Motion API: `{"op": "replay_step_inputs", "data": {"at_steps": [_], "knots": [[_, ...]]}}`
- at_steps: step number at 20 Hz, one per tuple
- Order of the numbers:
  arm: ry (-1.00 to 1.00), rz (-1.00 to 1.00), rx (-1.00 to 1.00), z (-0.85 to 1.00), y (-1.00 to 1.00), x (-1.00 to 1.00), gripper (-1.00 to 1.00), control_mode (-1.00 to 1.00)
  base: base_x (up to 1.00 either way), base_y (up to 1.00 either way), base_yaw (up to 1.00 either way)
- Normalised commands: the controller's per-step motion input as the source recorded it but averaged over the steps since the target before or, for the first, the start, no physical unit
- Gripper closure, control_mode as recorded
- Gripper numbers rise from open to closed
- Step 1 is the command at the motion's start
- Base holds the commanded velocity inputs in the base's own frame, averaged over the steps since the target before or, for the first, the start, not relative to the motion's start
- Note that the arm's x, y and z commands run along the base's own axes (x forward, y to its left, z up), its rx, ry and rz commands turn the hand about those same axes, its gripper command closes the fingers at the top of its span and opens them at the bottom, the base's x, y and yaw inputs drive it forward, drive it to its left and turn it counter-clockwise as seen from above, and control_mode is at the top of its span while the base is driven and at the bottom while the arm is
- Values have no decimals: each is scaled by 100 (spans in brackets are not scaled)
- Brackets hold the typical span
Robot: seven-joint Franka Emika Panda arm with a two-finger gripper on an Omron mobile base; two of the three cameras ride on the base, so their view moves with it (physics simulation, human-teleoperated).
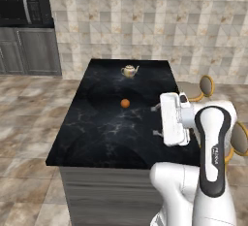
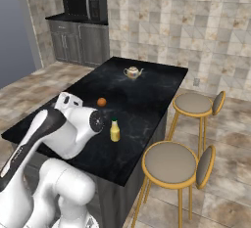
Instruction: Move the ketchup and mustard from the cabinet to the dining counter.
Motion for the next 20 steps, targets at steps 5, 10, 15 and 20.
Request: {"op": "replay_step_inputs", "data": {"at_steps": [5,10,15,20], "knots": [[34,-32,-5,26,87,-18,-100,-100,0,0,0],[34,-31,-6,-1,73,-23,-100,-100,0,0,0],[15,-36,-3,-55,69,-41,-100,-100,0,0,0],[2,-39,0,-41,52,-34,-100,-100,0,0,0]]}}
